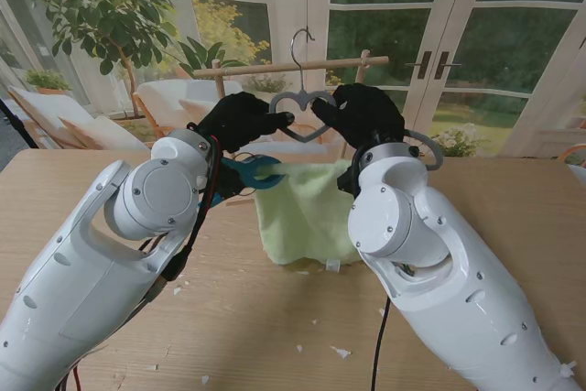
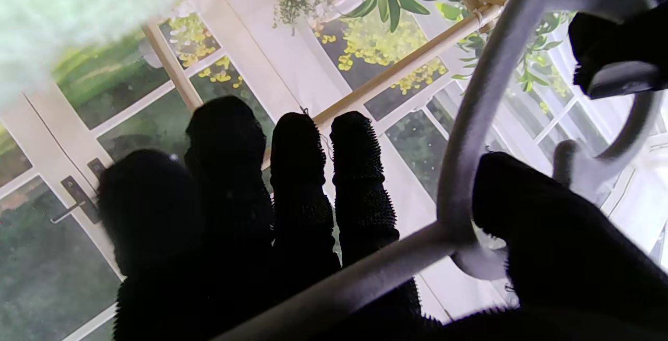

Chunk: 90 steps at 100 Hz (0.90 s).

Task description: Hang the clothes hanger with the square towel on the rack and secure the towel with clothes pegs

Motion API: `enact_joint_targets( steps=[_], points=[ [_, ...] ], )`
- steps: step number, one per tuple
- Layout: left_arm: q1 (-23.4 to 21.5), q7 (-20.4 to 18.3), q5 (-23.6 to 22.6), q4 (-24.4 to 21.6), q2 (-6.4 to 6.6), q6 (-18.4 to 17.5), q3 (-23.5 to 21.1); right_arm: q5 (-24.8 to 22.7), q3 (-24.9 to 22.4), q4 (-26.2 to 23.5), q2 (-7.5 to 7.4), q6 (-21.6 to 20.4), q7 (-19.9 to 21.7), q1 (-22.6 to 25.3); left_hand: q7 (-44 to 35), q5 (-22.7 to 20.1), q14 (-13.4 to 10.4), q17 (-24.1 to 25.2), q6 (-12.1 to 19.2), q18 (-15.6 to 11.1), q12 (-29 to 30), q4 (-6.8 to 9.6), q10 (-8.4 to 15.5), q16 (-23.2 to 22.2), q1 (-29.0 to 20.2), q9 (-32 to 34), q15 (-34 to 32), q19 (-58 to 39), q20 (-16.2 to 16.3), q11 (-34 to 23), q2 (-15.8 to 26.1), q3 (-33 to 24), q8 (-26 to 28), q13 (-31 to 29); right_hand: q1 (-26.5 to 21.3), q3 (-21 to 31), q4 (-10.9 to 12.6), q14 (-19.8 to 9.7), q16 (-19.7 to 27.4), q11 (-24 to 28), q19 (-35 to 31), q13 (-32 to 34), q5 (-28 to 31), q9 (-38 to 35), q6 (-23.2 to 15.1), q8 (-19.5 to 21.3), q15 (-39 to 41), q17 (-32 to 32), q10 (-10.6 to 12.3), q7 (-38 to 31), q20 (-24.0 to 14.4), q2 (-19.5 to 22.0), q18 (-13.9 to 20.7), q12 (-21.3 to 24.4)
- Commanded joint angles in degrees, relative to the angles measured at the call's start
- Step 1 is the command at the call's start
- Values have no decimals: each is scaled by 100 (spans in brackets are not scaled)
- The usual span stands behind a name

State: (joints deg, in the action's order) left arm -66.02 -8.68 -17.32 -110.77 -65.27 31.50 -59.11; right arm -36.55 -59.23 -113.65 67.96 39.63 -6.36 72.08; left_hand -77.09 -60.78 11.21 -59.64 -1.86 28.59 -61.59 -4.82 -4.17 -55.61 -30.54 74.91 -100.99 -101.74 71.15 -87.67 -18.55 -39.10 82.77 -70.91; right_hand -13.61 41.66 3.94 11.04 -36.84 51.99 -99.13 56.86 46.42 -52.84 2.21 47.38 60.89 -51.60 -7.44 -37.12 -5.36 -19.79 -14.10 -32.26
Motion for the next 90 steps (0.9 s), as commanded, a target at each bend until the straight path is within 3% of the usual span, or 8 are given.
enact_joint_targets(
  steps=[1, 12, 24, 50, 70, 90],
  points=[
    [13, -62, 16, -67, -32, 55, 1, -19, -9, -111, -19, -73, 91, 79, -564, -588, -252, -106, -233, 158, -54, 247, 457, -103, -366, 179, -743, -1824, 428, -676, 519, -157, 262, -156, 247, -156, -366, 285, 163, -541, 360, -554, -384, 431, 145, -472, -477, 466, -57, 490, -3463, -109, -22, 482],
    [20, -80, -26, -82, -23, 89, 3, -215, -55, -174, -81, -202, 209, 148, -562, -637, -276, -106, -221, 156, -61, 271, 472, -126, -364, 179, -749, -1824, 452, -702, 477, -173, 283, -157, 461, -254, -483, 257, 394, -1286, 1118, -1320, -1041, 1110, 221, -1074, -1240, 1382, -79, 1259, -3661, -158, -175, 1090],
    [33, -122, -171, -82, -1, 132, 5, -393, -119, -234, -135, -398, 295, 237, -552, -661, -328, -114, -199, 119, -59, 303, 495, -151, -332, 176, -752, -1824, 476, -722, 447, -225, 308, -159, 633, -314, -554, 168, 559, -1863, 1847, -2167, -1630, 1765, 265, -1476, -1848, 2400, -121, 1800, -3818, -131, -132, 1397],
    [-21, -189, -236, -129, 30, 211, -36, -992, -232, -288, -212, -705, 320, 368, -546, -664, -337, -119, -199, 88, -52, 311, 501, -165, -341, 175, -750, -1824, 478, -727, 450, -230, 323, -159, 590, -428, -587, -296, 804, -1964, 3059, -3813, -2161, 2741, 139, -1644, -2522, 4056, 43, 2037, -3952, -28, 233, 1437],
    [-38, -208, -180, -130, 33, 236, -60, -1205, -489, -456, -231, -956, 184, 627, -544, -683, -337, -117, -195, 90, -51, 315, 499, -175, -346, 175, -751, -1824, 482, -735, 450, -226, 329, -159, 455, -482, -579, -470, 1137, -1997, 4196, -4030, -2146, 2849, 21, -1682, -2938, 4403, 153, 2018, -3786, -15, 87, 1482],
    [-55, -216, -163, -158, 38, 231, -100, -1469, -1221, -987, -304, -1474, 166, 1419, -546, -698, -381, -122, -181, 69, -46, 333, 529, -183, -331, 174, -753, -1824, 487, -748, 424, -245, 335, -161, -77, -474, -475, -442, 1181, -1920, 4448, -3901, -2083, 2771, -212, -1593, -2958, 4355, 259, 1874, -3766, -54, -56, 1452]
  ],
)
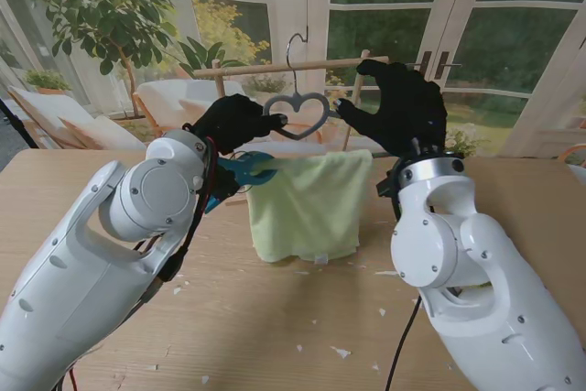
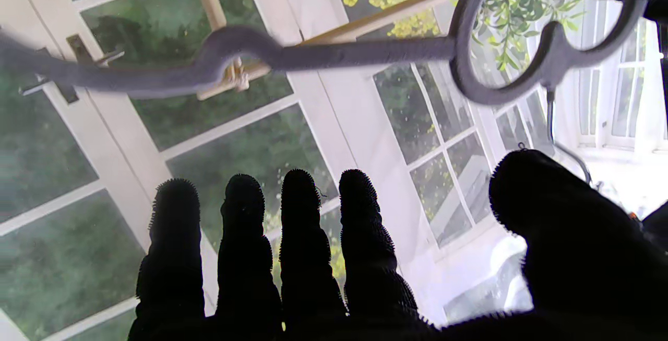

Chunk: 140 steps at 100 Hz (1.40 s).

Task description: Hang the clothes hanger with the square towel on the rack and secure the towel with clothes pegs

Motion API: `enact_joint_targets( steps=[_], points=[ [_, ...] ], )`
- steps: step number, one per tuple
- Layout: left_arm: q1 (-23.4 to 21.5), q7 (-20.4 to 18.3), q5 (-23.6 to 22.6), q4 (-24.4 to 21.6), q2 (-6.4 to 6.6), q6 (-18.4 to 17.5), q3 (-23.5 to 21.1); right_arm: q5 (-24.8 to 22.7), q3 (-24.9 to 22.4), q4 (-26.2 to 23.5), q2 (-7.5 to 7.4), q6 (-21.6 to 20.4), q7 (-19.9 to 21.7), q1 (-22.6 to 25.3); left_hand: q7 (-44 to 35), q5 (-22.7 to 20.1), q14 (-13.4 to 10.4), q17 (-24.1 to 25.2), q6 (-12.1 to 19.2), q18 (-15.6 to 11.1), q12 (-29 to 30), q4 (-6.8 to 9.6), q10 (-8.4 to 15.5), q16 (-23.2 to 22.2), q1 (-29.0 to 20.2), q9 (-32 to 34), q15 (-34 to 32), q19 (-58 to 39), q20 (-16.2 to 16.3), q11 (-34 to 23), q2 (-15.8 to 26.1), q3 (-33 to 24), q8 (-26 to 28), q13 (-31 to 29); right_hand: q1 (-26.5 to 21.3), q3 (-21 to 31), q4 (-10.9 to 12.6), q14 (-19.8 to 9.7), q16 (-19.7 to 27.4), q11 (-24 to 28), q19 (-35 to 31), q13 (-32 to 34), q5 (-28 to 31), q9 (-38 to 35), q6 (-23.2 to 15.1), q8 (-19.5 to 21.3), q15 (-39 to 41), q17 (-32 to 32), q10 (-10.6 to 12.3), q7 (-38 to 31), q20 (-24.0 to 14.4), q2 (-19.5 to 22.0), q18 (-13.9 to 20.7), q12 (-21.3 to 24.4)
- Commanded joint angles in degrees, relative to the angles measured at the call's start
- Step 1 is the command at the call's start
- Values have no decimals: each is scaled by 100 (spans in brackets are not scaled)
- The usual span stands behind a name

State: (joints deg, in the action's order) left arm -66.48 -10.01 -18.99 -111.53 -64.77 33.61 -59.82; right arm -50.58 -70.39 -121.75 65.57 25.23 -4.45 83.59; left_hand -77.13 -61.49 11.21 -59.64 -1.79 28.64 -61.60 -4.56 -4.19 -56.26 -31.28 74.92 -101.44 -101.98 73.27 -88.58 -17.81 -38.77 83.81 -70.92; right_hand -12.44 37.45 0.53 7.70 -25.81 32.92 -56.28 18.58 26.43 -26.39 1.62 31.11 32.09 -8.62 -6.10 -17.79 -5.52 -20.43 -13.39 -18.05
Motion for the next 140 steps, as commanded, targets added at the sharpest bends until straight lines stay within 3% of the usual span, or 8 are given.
enact_joint_targets(
  steps=[1, 18, 37, 53, 63, 90, 124, 140],
  points=[
    [-10, -84, 3, -86, -10, 23, -31, -80, -151, -206, -68, -65, -29, 319, -542, -627, -385, -123, -187, 62, -45, 308, 533, -118, -257, 173, -708, -1799, 276, -657, 351, -278, 232, -160, -221, -44, -129, -102, 79, -12, 167, -69, -78, 123, -160, 35, -78, 56, 126, -61, -3749, 6, -130, 31],
    [-45, -134, -40, -171, 13, 40, -59, -405, -1226, -818, -144, -725, 95, 1464, -538, -617, -413, -130, -187, 25, -39, 310, 543, -118, -261, 172, -708, -1799, 272, -657, 360, -259, 236, -161, -628, 72, 136, -119, 164, -74, 543, -14, -26, 85, -224, 14, -181, 20, 180, -49, -3581, -69, -232, 57],
    [-22, -208, -11, -192, 30, 44, -60, -465, -2615, -1314, -129, -1284, 161, 2943, -536, -615, -441, -137, -170, -14, -33, 316, 567, -115, -270, 171, -708, -1799, 262, -655, 363, -233, 240, -162, -642, 320, 386, -90, 311, -224, 800, 60, -76, 73, -299, -44, -375, -35, 234, 20, -3410, -174, -259, 111],
    [32, -215, 47, -147, 22, 57, -26, -240, -3382, -1288, -32, -1372, 21, 3905, -535, -615, -445, -139, -170, -28, -31, 320, 567, -112, -277, 171, -708, -1799, 255, -655, 363, -219, 241, -162, -545, 306, 349, -134, 316, -205, 855, 138, -94, 76, -252, -18, -397, -34, 244, 5, -3395, -171, -263, 99],
    [72, -218, 67, -111, 17, 62, 5, -149, -3619, -1073, 6, -1349, -26, 4231, -535, -616, -452, -140, -170, -37, -29, 325, 567, -111, -284, 171, -708, -1799, 250, -656, 359, -216, 242, -162, -546, 277, 300, -166, 316, -206, 885, 124, -131, 127, -247, -2, -425, -13, 239, 9, -3398, -169, -245, 96],
    [147, -227, 83, -53, 9, 52, 76, -63, -3547, -198, -57, -1098, 278, 4211, -534, -616, -455, -142, -170, -48, -28, 327, 567, -107, -280, 171, -709, -1799, 243, -657, 361, -207, 243, -162, -577, 161, 245, -268, 277, -123, 972, -61, -375, 410, -238, 92, -470, 77, 309, 41, -3451, 1, -100, 57],
    [160, -261, 127, -58, 15, 19, 72, -680, -2742, 1164, -220, -403, 488, 3499, -530, -616, -465, -145, -150, -62, -26, 329, 567, -101, -278, 171, -708, -1799, 234, -657, 363, -199, 243, -163, -538, 0, 278, -231, 215, 36, 945, -68, -362, 436, -92, 200, -371, 34, 285, -20, -3519, 205, -47, 0],
    [150, -287, 123, -90, 25, 20, 58, -788, -2503, 1598, -274, -161, 624, 3241, -527, -606, -472, -147, -141, -74, -26, 331, 567, -99, -283, 171, -709, -1799, 229, -657, 362, -200, 246, -163, -341, -194, 142, -151, 236, 37, 1013, -371, -568, 866, 226, 246, -411, 136, 163, 23, -3502, 193, 19, 10]
  ],
)
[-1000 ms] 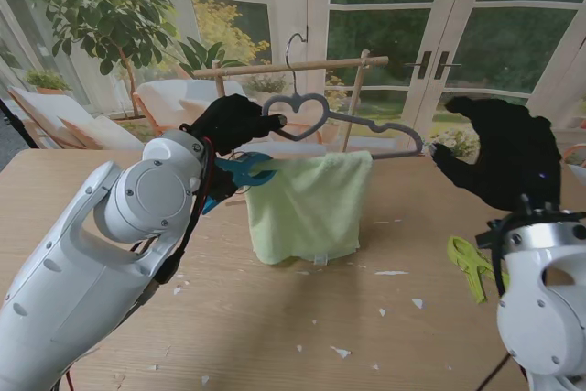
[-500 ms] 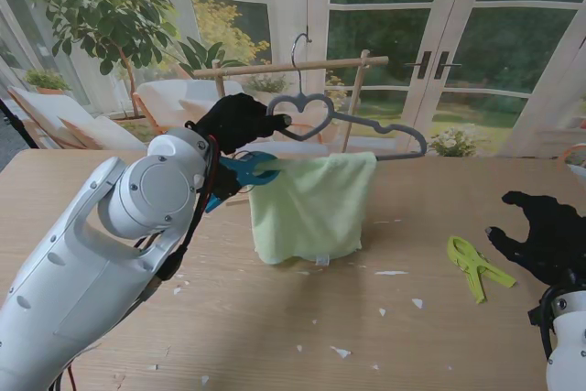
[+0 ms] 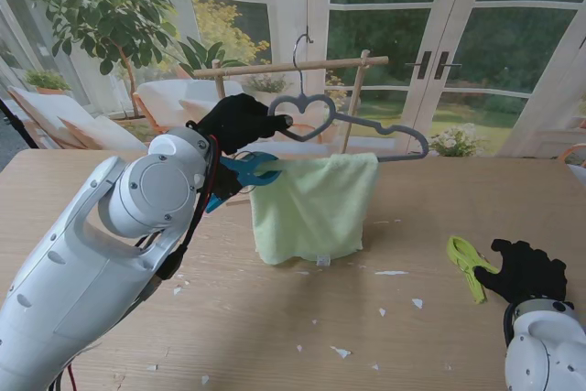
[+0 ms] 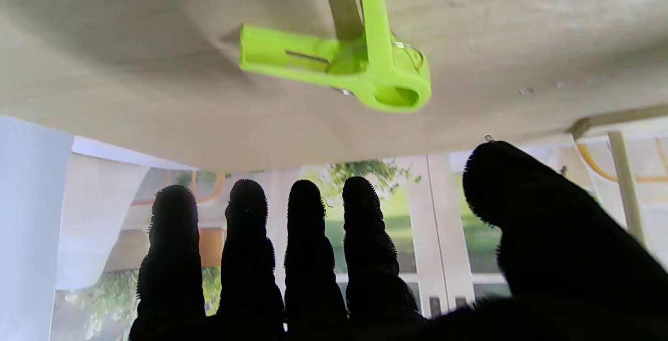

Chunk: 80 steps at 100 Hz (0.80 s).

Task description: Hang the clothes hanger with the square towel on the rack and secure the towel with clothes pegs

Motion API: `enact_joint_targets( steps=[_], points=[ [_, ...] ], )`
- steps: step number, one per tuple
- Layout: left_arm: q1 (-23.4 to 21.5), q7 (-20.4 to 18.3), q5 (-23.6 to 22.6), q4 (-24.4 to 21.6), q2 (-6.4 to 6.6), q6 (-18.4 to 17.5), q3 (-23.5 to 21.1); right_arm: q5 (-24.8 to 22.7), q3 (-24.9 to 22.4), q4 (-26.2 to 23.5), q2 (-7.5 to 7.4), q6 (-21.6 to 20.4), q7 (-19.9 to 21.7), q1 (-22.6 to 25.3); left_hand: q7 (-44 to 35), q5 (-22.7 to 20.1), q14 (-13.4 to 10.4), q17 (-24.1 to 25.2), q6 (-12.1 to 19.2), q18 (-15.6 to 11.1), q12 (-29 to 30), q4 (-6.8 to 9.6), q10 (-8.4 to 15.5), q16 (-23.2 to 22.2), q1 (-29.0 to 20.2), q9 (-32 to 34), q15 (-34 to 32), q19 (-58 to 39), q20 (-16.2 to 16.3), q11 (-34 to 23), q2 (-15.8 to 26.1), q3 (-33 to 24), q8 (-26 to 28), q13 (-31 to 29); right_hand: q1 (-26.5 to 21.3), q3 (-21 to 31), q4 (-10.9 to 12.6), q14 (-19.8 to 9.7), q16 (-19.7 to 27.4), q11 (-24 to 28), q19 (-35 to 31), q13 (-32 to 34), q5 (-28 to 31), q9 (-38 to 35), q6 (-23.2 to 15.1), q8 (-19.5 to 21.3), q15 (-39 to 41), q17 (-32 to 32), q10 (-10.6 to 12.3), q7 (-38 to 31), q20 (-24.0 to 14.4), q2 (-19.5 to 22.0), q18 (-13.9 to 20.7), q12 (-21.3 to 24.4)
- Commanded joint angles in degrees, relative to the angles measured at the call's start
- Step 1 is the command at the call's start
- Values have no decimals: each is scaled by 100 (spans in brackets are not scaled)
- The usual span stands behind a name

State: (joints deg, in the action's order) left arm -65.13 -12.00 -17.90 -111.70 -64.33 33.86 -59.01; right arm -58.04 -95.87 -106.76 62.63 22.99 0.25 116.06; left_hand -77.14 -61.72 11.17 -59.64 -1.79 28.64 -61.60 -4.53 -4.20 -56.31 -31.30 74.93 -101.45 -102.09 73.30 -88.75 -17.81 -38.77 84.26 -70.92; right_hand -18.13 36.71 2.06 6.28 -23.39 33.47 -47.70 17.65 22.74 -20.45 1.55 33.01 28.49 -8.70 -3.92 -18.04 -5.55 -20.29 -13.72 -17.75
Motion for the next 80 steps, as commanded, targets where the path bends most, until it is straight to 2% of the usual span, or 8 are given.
enact_joint_targets(
  steps=[1, 20, 31, 39, 53, 68, 80],
  points=[
    [14, -90, 12, -75, -18, -5, -24, -50, 54, 116, 17, 78, 163, -16, -526, -583, -468, -147, -141, -74, -26, 328, 568, -94, -280, 170, -708, -1789, 227, -640, 362, -199, 201, -163, 241, -129, -19, -2, -2, -24, 164, -295, -204, 291, 260, 57, -57, 154, -66, 50, -3496, 175, 54, -16],
    [-11, -97, -14, -134, -12, 38, -34, -65, 160, 374, -19, 207, 310, -147, -525, -584, -466, -147, -140, -76, -26, 330, 568, -93, -283, 170, -709, -1789, 225, -640, 356, -199, 203, -162, 737, -146, -314, 94, 356, -298, 576, -758, -550, 772, 837, 59, -557, 367, -340, 212, -3326, 8, 98, 159],
    [-9, -111, -30, -144, -7, 43, -28, -78, 219, 541, -37, 221, 345, -215, -525, -584, -474, -148, -140, -80, -25, 330, 569, -92, -283, 170, -709, -1789, 224, -640, 358, -195, 204, -163, 1134, 72, -461, 101, 608, -446, 893, -1008, -954, 1063, 1119, 80, -814, 450, -450, 403, -3239, -292, 154, 266],
    [-8, -120, -45, -151, -3, 54, -21, -102, 254, 649, -58, 231, 436, -261, -524, -584, -474, -148, -140, -82, -25, 331, 570, -91, -283, 170, -710, -1789, 222, -639, 353, -195, 205, -163, 1296, 172, -563, 79, 699, -1125, 1070, -1130, -1320, 1059, 1245, 172, -907, 496, -477, 523, -3255, -494, 204, 575],
    [-11, -122, -57, -159, -2, 69, -10, -137, 345, 899, -75, 310, 436, -377, -524, -585, -482, -148, -142, -85, -23, 334, 583, -89, -279, 170, -710, -1789, 221, -634, 351, -197, 205, -163, 1464, 271, -678, 66, 904, -1804, 1292, -1159, -1672, 1086, 1400, 324, -1348, 554, -549, 661, -3299, -706, 278, 844],
    [-12, -145, -80, -170, 7, 95, 2, -56, 416, 1095, -77, 435, 389, -487, -523, -585, -489, -150, -142, -93, -21, 336, 603, -88, -279, 169, -710, -1789, 219, -629, 342, -198, 205, -163, 1608, 443, -721, 98, 903, -1910, 1359, -1148, -1653, 1053, 1505, 358, -1407, 525, -634, 709, -3331, -824, 291, 871],
    [-4, -155, -90, -176, 9, 113, 14, 75, 465, 1219, -76, 468, 374, -557, -523, -585, -492, -151, -143, -99, -20, 337, 604, -88, -281, 170, -711, -1789, 218, -629, 341, -197, 206, -163, 1584, 528, -735, 80, 764, -1516, 1358, -1126, -1534, 1048, 1522, 413, -1141, 421, -659, 653, -3403, -887, 280, 663]
  ],
)
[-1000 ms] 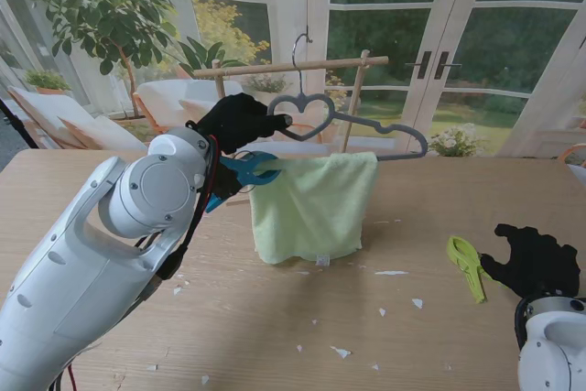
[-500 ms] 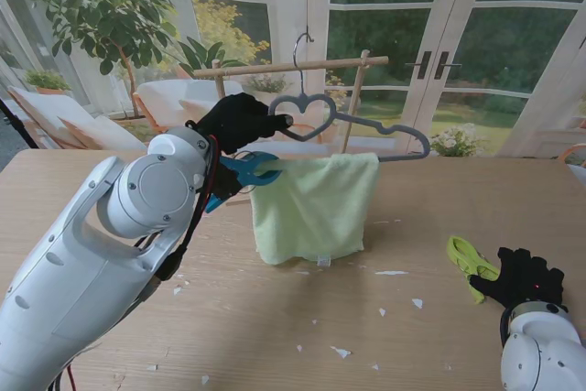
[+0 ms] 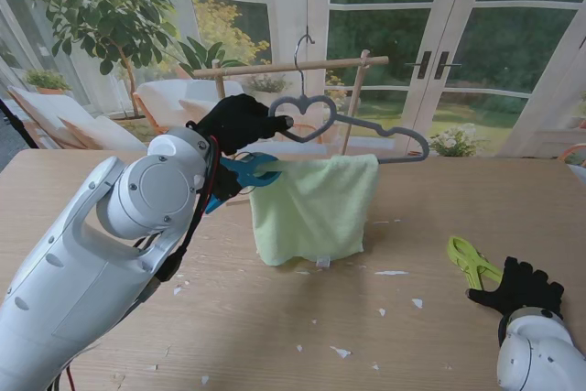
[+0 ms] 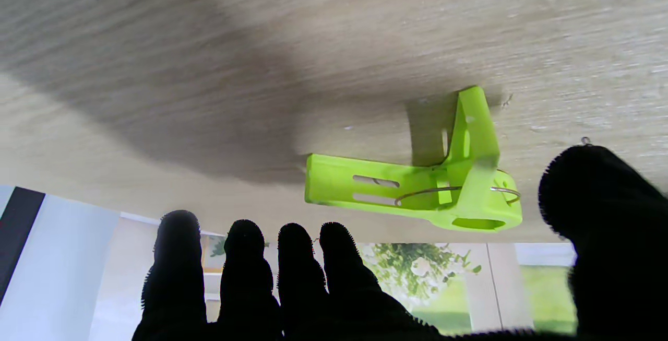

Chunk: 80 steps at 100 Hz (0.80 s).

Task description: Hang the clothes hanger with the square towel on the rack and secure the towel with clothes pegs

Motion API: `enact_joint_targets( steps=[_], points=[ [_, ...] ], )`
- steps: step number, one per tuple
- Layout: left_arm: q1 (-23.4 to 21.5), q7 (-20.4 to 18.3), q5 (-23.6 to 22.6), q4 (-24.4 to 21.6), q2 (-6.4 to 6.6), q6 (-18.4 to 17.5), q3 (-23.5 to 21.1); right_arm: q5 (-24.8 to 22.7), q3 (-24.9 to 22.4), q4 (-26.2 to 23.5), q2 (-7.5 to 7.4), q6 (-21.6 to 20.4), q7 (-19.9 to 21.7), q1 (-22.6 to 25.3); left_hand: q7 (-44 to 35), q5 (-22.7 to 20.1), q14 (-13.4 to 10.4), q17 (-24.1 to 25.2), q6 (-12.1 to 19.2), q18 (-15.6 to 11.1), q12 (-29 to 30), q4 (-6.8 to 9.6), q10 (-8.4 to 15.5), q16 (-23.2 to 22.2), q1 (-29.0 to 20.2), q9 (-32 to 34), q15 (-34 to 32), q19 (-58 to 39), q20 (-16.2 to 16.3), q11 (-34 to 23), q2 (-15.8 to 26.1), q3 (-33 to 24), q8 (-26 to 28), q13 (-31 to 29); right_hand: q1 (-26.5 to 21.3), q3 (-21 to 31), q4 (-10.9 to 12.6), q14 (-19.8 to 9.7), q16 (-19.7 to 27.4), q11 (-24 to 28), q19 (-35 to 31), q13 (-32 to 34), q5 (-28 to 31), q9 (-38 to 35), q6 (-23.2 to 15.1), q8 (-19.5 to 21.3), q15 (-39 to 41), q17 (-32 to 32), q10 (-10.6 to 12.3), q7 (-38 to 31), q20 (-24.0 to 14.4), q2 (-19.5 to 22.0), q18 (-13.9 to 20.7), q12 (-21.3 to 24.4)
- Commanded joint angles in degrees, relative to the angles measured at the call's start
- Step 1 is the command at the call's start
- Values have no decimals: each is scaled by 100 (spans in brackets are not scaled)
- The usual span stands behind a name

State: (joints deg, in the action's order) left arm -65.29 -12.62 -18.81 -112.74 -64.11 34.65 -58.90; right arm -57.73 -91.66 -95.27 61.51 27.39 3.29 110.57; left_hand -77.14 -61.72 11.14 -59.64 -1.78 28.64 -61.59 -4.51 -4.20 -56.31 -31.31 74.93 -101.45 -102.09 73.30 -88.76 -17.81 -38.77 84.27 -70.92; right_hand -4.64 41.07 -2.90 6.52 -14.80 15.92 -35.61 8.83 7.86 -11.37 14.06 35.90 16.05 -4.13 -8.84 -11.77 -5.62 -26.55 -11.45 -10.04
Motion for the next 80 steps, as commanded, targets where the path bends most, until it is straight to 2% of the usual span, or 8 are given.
enact_joint_targets(
  steps=[1, 11, 21, 32, 47, 58, 70, 80],
  points=[
    [13, -93, 1, -72, -12, 34, 4, 58, 49, 81, 38, 27, 64, -15, -523, -585, -489, -151, -146, -99, -21, 336, 604, -88, -281, 170, -711, -1789, 218, -629, 340, -198, 204, -163, 234, 95, -235, 47, -118, 284, 144, -250, -44, 148, 270, 133, 153, -44, -167, 14, -3404, -267, 54, -128],
    [28, -100, -3, -70, -11, 41, 15, 181, 100, 186, 46, -4, -7, -73, -524, -589, -493, -152, -151, -103, -20, 336, 607, -87, -277, 170, -711, -1789, 217, -630, 343, -197, 203, -163, 125, 133, -193, 3, -268, 760, 23, -149, 69, 124, 269, 226, 550, -198, -190, -176, -3468, -351, 63, -328],
    [44, -113, -13, -65, -8, 41, 23, 294, 151, 293, 60, -68, -129, -128, -524, -592, -503, -154, -152, -112, -20, 338, 614, -86, -272, 169, -712, -1789, 215, -631, 330, -198, 202, -163, -113, 179, -122, -11, -467, 1588, -179, 95, 165, 158, 247, 401, 998, -350, -215, -546, -3456, -531, 157, -639],
    [50, -119, -21, -63, -7, 47, 28, 334, 227, 414, 80, -71, -311, -180, -526, -597, -515, -156, -141, -126, -20, 346, 625, -85, -272, 169, -713, -1789, 212, -633, 314, -207, 201, -164, -391, 220, -56, 105, -854, 2724, -832, 458, 326, 173, 226, 695, 1724, -660, -287, -1089, -3549, -745, 333, -1027],
    [45, -110, -22, -71, -9, 61, 33, 294, 285, 468, 84, -36, -390, -193, -528, -604, -523, -156, -139, -131, -20, 353, 629, -85, -261, 169, -714, -1789, 211, -638, 299, -216, 198, -164, -876, 190, 2, 197, -1335, 3538, -1984, 797, 376, -19, 191, 1191, 2734, -1029, -318, -1803, -3771, -1038, 617, -1528],
    [43, -103, -21, -79, -11, 61, 26, 228, 269, 420, 65, -46, -287, -150, -528, -606, -524, -158, -139, -139, -18, 360, 630, -84, -251, 169, -715, -1789, 211, -640, 288, -235, 195, -164, -914, 184, 15, 235, -1465, 3686, -2322, 750, 224, 121, 204, 1367, 3000, -1078, -325, -1988, -3800, -1099, 745, -1745],
    [46, -103, -26, -90, -10, 68, 17, 120, 256, 347, 38, -55, -123, -98, -528, -611, -528, -158, -142, -142, -16, 361, 630, -83, -243, 169, -715, -1789, 210, -641, 284, -240, 192, -164, -656, 122, -84, 291, -1216, 3218, -2119, 523, 144, 257, 285, 1066, 2585, -883, -375, -1532, -3538, -990, 654, -1511],
    [38, -96, -30, -99, -11, 72, 10, 31, 277, 319, 23, -9, -35, -89, -529, -615, -533, -158, -143, -144, -15, 363, 633, -83, -243, 168, -715, -1789, 210, -642, 279, -248, 190, -164, -926, 138, -46, 304, -1242, 3236, -2217, 606, 160, 244, 277, 1058, 2646, -999, -378, -1511, -3559, -1083, 687, -1493]
  ],
)
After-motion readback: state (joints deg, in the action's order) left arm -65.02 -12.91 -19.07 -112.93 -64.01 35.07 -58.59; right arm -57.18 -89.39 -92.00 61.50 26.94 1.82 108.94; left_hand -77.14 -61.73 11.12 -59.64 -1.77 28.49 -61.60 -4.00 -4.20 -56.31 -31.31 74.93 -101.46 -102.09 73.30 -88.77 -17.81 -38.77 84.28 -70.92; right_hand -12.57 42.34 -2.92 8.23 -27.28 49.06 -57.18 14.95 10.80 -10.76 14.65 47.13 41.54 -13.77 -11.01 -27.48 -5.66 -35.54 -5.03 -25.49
